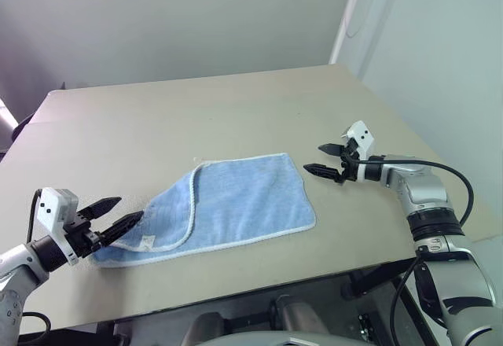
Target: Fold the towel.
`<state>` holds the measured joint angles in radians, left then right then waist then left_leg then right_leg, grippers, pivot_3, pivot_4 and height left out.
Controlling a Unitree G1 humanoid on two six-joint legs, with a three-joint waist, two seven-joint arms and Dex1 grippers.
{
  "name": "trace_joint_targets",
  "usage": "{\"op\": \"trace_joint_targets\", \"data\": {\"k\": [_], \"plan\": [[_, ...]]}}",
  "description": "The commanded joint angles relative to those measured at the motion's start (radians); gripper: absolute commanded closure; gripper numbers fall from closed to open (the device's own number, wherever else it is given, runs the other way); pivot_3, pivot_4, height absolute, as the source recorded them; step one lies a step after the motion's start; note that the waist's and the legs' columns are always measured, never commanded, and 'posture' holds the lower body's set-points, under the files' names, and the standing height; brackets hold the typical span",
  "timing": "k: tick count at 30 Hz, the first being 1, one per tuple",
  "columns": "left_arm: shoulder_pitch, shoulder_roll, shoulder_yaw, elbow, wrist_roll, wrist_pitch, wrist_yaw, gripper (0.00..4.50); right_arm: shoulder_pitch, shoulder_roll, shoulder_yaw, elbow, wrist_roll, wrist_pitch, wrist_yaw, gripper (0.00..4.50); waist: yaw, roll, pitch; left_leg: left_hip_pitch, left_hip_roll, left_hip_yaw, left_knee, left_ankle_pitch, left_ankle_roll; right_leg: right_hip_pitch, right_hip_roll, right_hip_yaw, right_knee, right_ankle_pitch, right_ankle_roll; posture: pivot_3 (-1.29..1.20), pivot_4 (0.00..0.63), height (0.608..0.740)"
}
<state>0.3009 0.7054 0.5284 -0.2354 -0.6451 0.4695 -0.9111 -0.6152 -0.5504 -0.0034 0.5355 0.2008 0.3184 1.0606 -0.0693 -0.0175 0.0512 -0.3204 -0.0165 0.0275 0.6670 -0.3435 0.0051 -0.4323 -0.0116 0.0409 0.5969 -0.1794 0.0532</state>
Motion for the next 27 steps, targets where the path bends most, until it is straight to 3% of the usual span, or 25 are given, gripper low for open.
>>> {"op": "trace_joint_targets", "data": {"k": [1,7,13,20,27], "plan": [[0.004,-0.006,0.027,-0.023,-0.008,-0.020,0.005,0.54,-0.038,0.004,-0.004,0.001,0.006,-0.021,0.002,0.03,0.000,0.000,0.000,0.000,0.000,0.000,0.000,0.000,0.000,0.000,0.000,0.000,0.000,0.000,0.000,0.00,0.000,0.740],[0.008,-0.025,0.016,-0.034,0.002,-0.034,0.018,0.54,-0.058,0.032,-0.006,0.036,0.008,-0.002,-0.034,0.03,0.000,0.000,0.000,0.000,0.000,0.000,0.000,0.000,0.000,0.000,0.001,0.000,0.001,-0.001,0.000,0.00,0.000,0.740],[0.029,-0.046,-0.008,-0.062,0.003,-0.034,0.030,0.54,-0.200,0.092,0.047,0.253,-0.033,0.155,-0.051,0.03,-0.002,0.000,0.000,0.001,0.000,0.001,0.000,0.000,0.000,0.000,0.001,0.001,0.001,0.000,-0.001,0.00,0.000,0.740],[0.028,-0.052,-0.030,-0.071,0.003,-0.030,0.039,0.54,-0.348,0.192,0.012,0.555,-0.071,0.040,-0.209,0.03,-0.001,0.000,0.000,0.000,0.000,0.000,0.000,0.000,0.000,-0.001,0.000,0.001,0.001,0.001,-0.001,0.00,0.000,0.740],[0.051,-0.051,-0.030,-0.079,0.007,-0.038,0.038,0.54,-0.406,0.257,0.023,0.711,-0.133,-0.074,-0.304,0.03,-0.009,0.000,0.000,-0.001,0.000,0.000,0.000,0.000,0.000,-0.002,-0.001,0.000,0.001,0.001,0.000,0.00,0.000,0.740]]}}
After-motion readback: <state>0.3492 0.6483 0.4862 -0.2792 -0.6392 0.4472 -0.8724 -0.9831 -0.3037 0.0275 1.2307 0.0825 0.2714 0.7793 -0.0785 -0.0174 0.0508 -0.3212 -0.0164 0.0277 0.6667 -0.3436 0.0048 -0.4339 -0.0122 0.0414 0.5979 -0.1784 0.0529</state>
